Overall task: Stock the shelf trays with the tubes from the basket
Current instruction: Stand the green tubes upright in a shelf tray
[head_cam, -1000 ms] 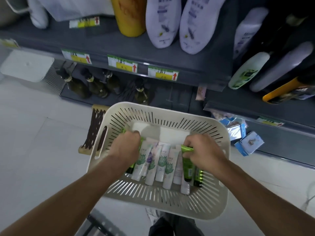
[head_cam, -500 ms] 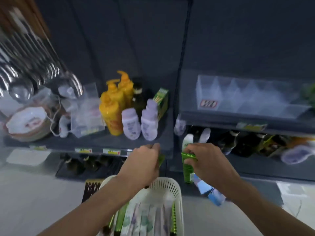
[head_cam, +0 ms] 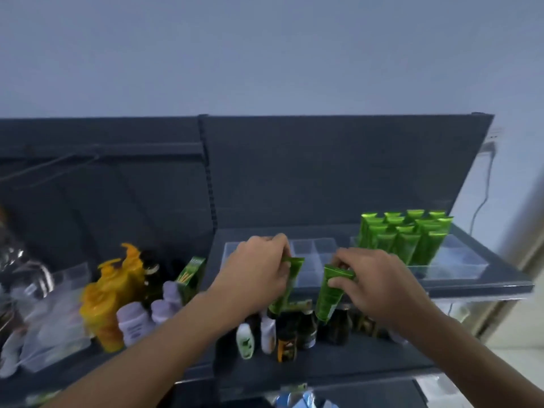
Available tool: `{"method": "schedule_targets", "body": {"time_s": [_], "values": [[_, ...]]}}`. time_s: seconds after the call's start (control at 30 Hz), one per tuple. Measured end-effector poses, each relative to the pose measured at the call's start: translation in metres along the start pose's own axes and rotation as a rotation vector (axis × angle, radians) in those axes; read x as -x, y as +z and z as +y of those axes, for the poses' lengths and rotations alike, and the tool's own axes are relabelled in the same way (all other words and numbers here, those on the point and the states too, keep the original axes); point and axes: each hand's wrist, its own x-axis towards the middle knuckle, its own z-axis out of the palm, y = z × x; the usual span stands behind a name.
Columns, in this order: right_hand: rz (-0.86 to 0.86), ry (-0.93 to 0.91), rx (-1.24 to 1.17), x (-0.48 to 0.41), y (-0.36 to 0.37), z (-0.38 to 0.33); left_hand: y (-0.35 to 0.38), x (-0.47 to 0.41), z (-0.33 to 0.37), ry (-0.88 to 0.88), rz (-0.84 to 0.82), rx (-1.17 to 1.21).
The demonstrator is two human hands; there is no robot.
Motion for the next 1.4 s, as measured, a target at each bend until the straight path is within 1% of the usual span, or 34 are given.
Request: {"method": "schedule_targets", "body": {"time_s": [0.1,0.3,0.4,0.57,0.73,0.87,1.0,1.17,1.4], "values": [[0.016,0.029,0.028,0.008,-0.034,0.061,0.014,-0.044,0.052,0.007,0.006,0.004],[-0.03,0.072,0.023,0.019,-0.092,0.192,0.059,-0.129,0.164,0.015,0.026,0.09],[-0.014,0.123,0.014,0.021,-0.11,0.248,0.082,-0.166,0.213,0.02,0.034,0.143],[-0.032,0.13,0.006,0.017,-0.124,0.317,0.116,-0.22,0.268,0.037,-0.002,0.209],[-0.019,0.107,-0.013,0.002,-0.12,0.361,0.149,-0.26,0.285,0.028,-0.009,0.223],[-0.002,0.044,-0.051,-0.011,-0.107,0.376,0.176,-0.282,0.284,0.017,0.009,0.186],[0.025,0.036,-0.093,-0.025,-0.087,0.391,0.202,-0.299,0.279,-0.029,0.046,0.13],[0.001,0.023,-0.099,-0.034,-0.063,0.403,0.222,-0.308,0.272,-0.067,0.003,0.098],[-0.062,0.028,-0.105,-0.037,-0.03,0.411,0.237,-0.307,0.264,-0.07,-0.024,0.088]]}}
